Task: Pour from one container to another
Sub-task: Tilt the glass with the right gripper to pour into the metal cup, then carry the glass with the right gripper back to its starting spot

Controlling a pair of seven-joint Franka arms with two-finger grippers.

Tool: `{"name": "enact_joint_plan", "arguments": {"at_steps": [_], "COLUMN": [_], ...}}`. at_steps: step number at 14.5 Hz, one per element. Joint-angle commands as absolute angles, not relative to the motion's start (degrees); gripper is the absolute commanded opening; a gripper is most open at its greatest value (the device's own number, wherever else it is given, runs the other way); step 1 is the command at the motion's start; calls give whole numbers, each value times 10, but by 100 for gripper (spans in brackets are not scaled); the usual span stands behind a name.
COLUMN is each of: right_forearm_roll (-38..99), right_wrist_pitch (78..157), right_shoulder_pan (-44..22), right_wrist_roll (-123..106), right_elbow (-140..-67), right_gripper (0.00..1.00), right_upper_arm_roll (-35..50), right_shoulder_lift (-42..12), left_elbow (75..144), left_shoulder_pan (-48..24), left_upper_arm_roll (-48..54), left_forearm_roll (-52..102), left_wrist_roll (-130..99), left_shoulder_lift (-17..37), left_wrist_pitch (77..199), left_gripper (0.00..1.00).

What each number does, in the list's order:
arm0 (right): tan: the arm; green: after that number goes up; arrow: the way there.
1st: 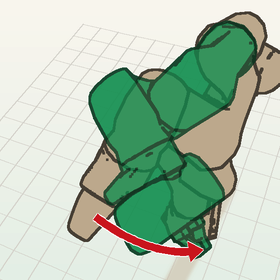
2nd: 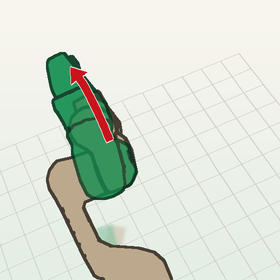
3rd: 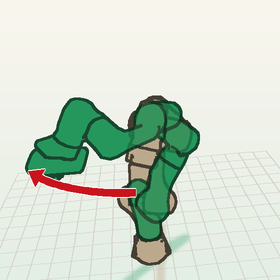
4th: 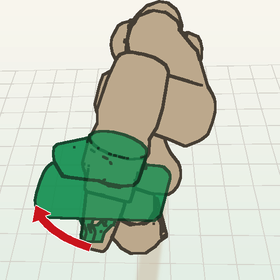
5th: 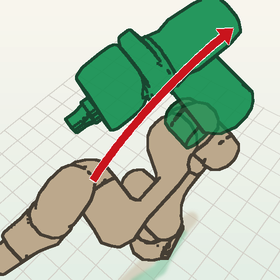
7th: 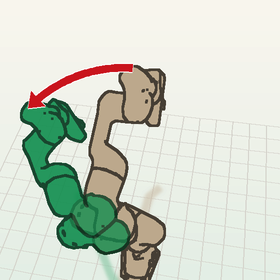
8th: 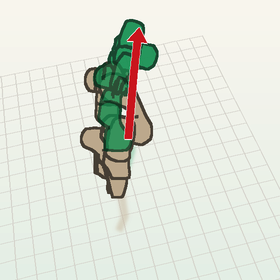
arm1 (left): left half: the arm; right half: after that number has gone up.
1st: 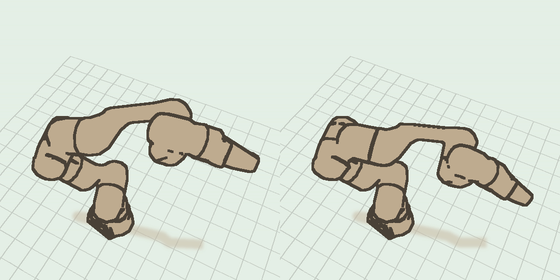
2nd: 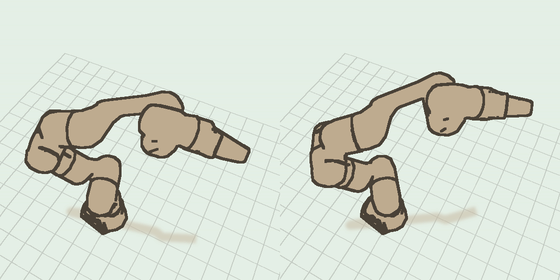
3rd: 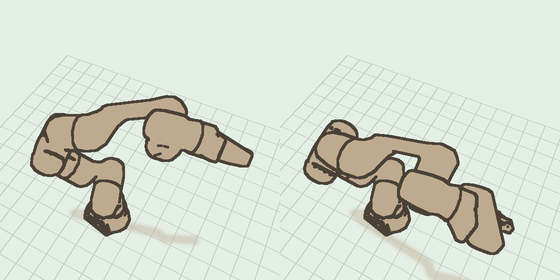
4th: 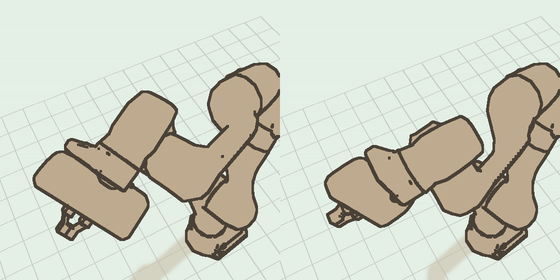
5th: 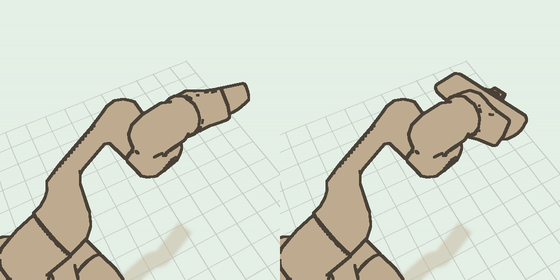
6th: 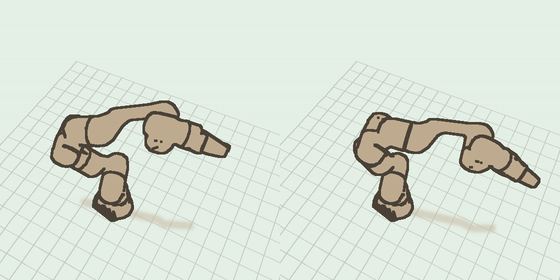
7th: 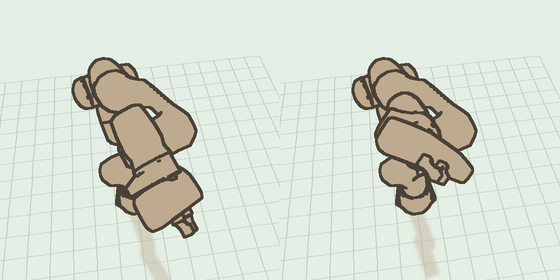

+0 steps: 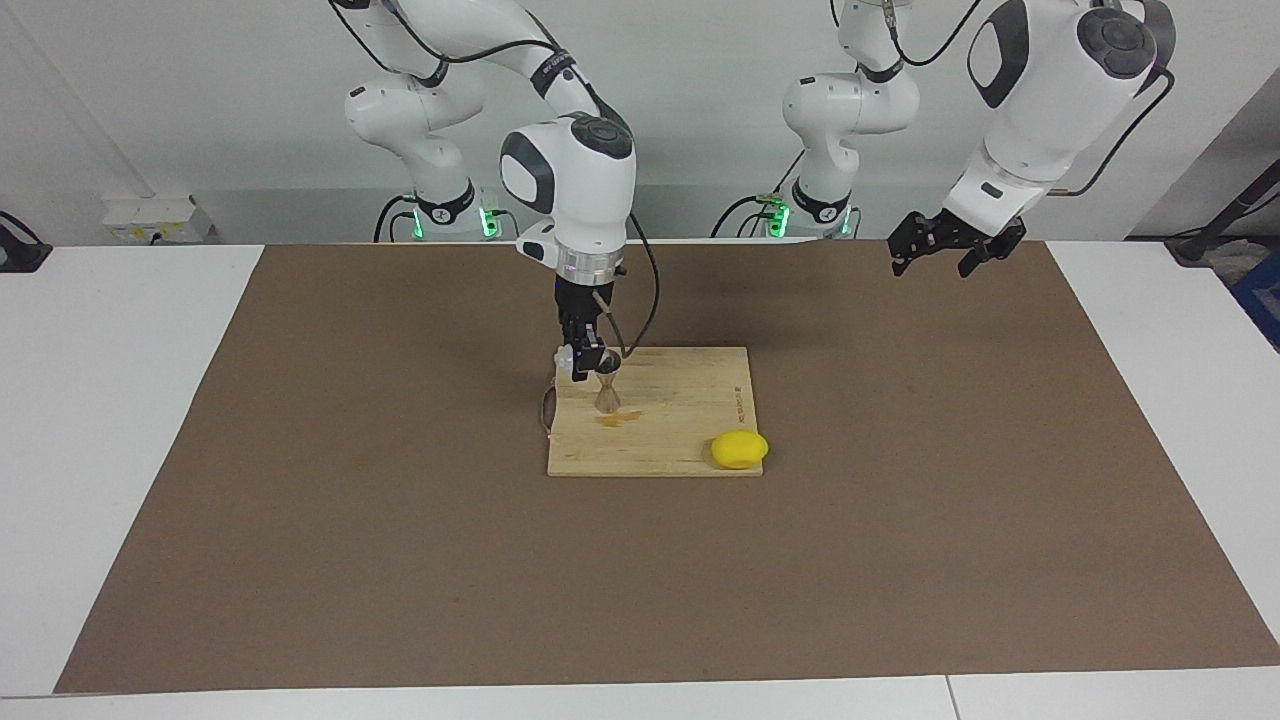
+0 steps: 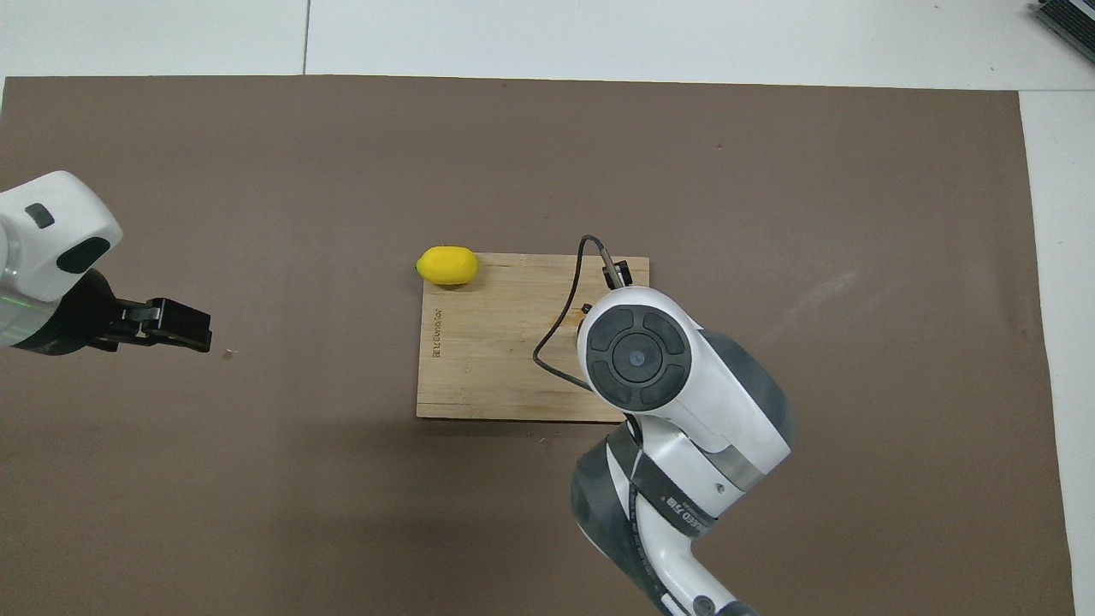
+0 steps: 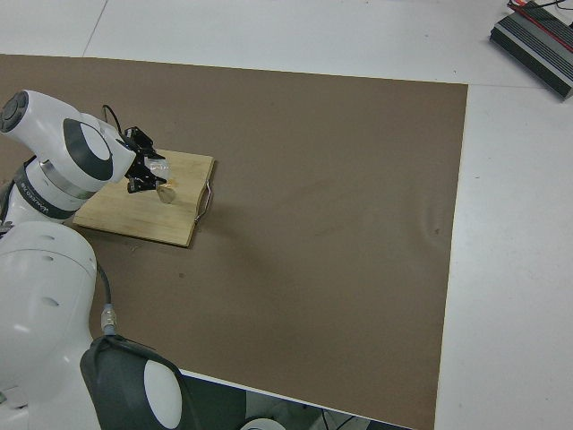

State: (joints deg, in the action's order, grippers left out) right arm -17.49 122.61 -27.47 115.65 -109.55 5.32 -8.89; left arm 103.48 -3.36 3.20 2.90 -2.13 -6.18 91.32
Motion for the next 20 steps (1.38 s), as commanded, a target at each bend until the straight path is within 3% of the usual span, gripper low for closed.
{"name": "enact_joint_plan", "arguments": {"at_steps": [1, 4, 16, 20], "right_forearm_roll": [-177, -143, 88, 220], "right_wrist_pitch": [1216, 1217, 1223, 1218], "right_shoulder_pan": [-267, -254, -172, -84], "right_wrist_roll": [1138, 1107, 932, 797], "right_elbow": [-1093, -1092, -1106, -1137], "right_gripper": [0, 0, 0, 0], "right_upper_arm_roll": [54, 54, 53, 53], "right_shoulder_lift": [-83, -85, -89, -88], "left_elbow": [1042, 1044, 1036, 930], "left_shoulder_pan": [-33, 3, 2, 3], "left_upper_arm_roll": [31, 33, 34, 34], "left_forearm_roll": [18, 18, 20, 22], "left_wrist_roll": [-29, -29, -34, -34], "left_shoulder_lift": [-73, -73, -68, -3], "left_wrist_pitch": [922, 949, 961, 898], "left_gripper": [100, 100, 100, 100]}}
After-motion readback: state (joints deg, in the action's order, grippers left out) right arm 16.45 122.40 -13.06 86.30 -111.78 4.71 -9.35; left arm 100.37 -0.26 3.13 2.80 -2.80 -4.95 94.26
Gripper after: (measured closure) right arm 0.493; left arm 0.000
